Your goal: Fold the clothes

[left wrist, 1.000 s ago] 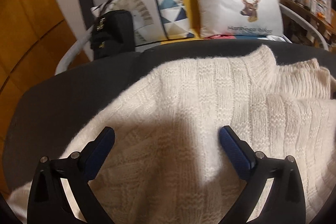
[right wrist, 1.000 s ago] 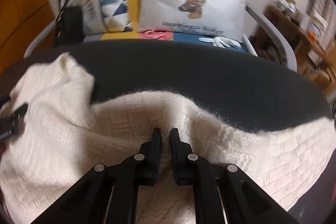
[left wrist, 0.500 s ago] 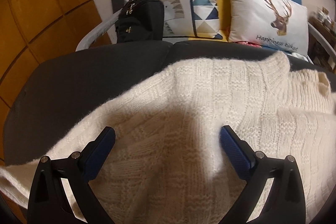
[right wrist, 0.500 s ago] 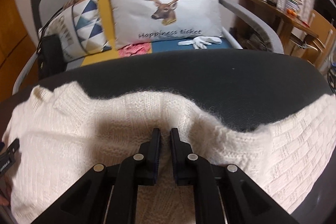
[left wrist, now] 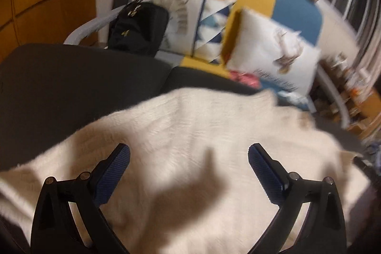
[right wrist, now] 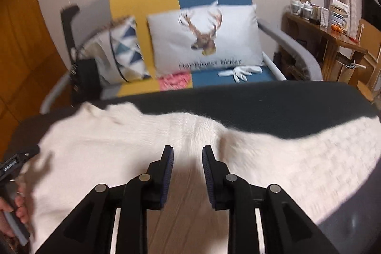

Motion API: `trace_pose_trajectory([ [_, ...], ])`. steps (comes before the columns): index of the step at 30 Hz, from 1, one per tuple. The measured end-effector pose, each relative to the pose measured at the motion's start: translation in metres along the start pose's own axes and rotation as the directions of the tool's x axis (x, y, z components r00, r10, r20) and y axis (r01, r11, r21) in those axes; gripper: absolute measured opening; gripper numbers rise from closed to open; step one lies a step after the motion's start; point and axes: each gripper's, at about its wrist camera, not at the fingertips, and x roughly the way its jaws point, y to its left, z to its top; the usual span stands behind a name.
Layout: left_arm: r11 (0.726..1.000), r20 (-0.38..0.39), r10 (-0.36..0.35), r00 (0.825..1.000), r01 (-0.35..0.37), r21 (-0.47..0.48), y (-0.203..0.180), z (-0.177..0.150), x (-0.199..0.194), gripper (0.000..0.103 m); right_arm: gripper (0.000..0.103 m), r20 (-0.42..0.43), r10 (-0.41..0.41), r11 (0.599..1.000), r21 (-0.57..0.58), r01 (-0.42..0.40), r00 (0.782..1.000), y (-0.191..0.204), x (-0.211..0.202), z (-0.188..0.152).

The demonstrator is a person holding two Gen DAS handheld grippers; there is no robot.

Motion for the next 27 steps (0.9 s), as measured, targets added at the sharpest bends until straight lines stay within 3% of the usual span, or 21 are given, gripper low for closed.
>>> trace_pose_trajectory([
  [3,0.99,0.002,-0.106,0.994,0.105,0.091,-0.042,-0.02,-0.04,0.101,0.025,-0.004,0.072,0.997,0.037,-0.071,0.997,-0.009,-0.043,-0.019],
  [6,0.95,-0.04,-0.151,0.988,0.156,0.27,-0.077,-0.057,-0.07,0.101,0.025,-0.058,0.1,0.994,0.053,-0.097,0.993,-0.011,-0.076,-0.05],
  [12,0.875,-0.057,-0.08,0.995,0.097,0.474,-0.115,-0.144,-0.087,0.101,0.025,-0.11,0.203,0.979,0.006,-0.203,0.973,0.004,-0.136,-0.121],
  [14,0.849,-0.05,-0.049,0.998,0.068,0.524,-0.123,-0.167,-0.085,0.101,0.025,-0.153,0.183,0.979,-0.067,-0.195,0.971,0.02,-0.137,-0.137],
  [16,0.828,-0.016,-0.001,1.0,0.01,0.56,-0.131,-0.174,-0.075,0.101,0.025,-0.195,0.148,0.972,-0.151,-0.178,0.97,0.037,-0.137,-0.153],
  [18,0.802,-0.031,0.037,0.999,-0.011,0.597,-0.135,-0.182,-0.06,0.101,0.025,-0.232,0.083,0.962,-0.236,-0.139,0.969,0.051,-0.126,-0.165],
  [21,0.819,-0.054,0.007,0.999,0.025,0.574,-0.127,-0.182,-0.056,0.101,0.025,-0.278,-0.042,0.933,-0.353,-0.062,0.96,0.066,-0.102,-0.181],
  [23,0.834,-0.093,-0.019,0.996,0.067,0.547,-0.119,-0.178,-0.052,0.101,0.026,-0.294,-0.12,0.93,-0.367,0.004,0.948,0.065,-0.086,-0.191],
  [25,0.834,-0.121,-0.042,0.992,0.101,0.542,-0.111,-0.177,-0.05,0.102,0.026,-0.311,-0.093,0.953,-0.303,-0.005,0.946,0.062,-0.088,-0.191],
  [27,0.808,-0.118,-0.047,0.992,0.107,0.58,-0.109,-0.18,-0.054,0.102,0.026,-0.35,-0.064,0.959,-0.279,-0.039,0.935,0.063,-0.091,-0.194],
])
